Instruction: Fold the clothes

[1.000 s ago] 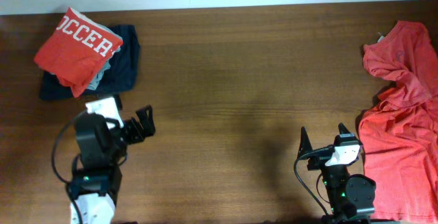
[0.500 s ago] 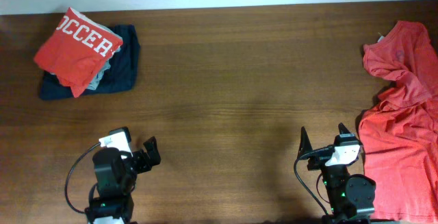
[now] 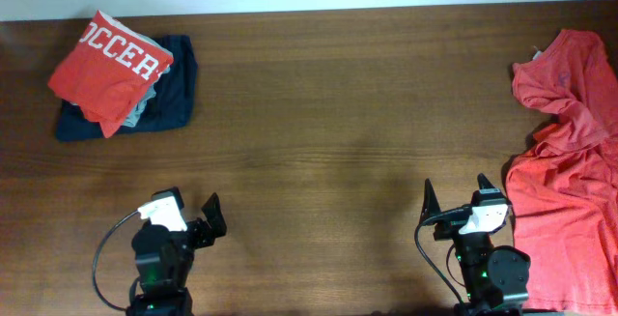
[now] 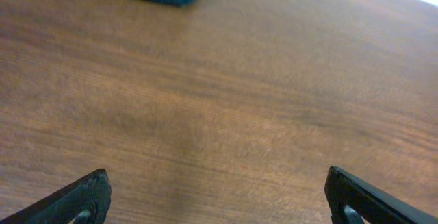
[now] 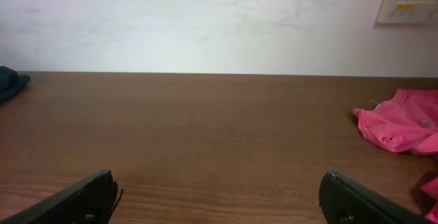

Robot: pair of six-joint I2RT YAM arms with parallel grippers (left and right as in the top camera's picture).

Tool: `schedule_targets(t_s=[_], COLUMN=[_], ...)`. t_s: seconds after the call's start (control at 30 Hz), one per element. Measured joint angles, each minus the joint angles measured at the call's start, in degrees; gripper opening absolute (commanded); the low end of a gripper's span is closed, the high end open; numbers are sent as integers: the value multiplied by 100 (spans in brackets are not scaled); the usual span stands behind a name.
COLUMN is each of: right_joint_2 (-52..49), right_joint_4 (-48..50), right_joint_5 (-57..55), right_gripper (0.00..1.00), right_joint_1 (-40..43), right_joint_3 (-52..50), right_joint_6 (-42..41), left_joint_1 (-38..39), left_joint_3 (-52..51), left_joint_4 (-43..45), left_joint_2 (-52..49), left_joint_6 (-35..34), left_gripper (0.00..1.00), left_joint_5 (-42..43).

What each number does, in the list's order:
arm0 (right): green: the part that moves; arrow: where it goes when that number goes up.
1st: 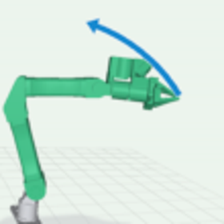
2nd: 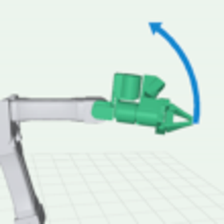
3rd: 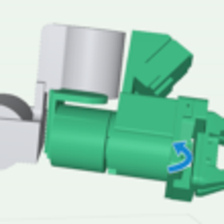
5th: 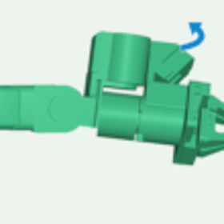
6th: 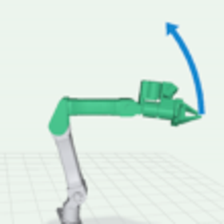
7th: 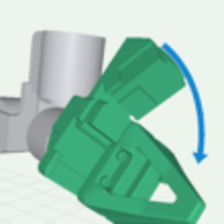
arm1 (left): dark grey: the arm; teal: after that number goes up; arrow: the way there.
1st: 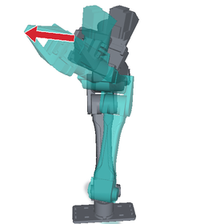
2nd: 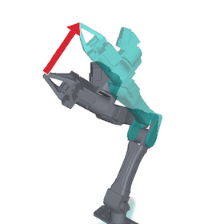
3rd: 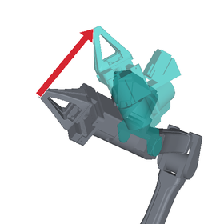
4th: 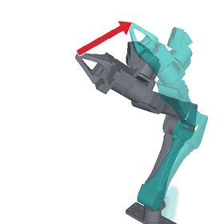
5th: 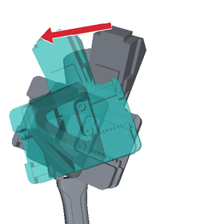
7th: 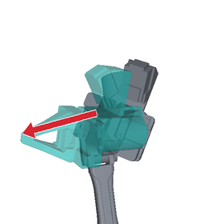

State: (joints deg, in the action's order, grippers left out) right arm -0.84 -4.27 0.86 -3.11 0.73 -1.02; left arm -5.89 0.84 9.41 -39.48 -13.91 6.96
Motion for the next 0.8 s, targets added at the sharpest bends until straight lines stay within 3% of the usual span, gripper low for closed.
schedule_targets(t_s=[0.27, 0.5, 0.8], right_joint_2=[0, 0, 0], right_joint_4=[0, -2, 0], right_joint_5=[0, 0, 0], right_gripper=[99, 99, 99], right_joint_1=[0, 0, 0], right_joint_3=[0, 0, 0], right_joint_6=[0, 0, 0], left_joint_1=[0, 66, 730], left_joint_3=[0, -22, -20], left_joint_4=[-367, -1351, -1353], left_joint_2=[1073, 2068, 3453], left_joint_6=[0, 24, 938], left_gripper=[99, 99, 99], left_joint_5=[-254, -411, -511])
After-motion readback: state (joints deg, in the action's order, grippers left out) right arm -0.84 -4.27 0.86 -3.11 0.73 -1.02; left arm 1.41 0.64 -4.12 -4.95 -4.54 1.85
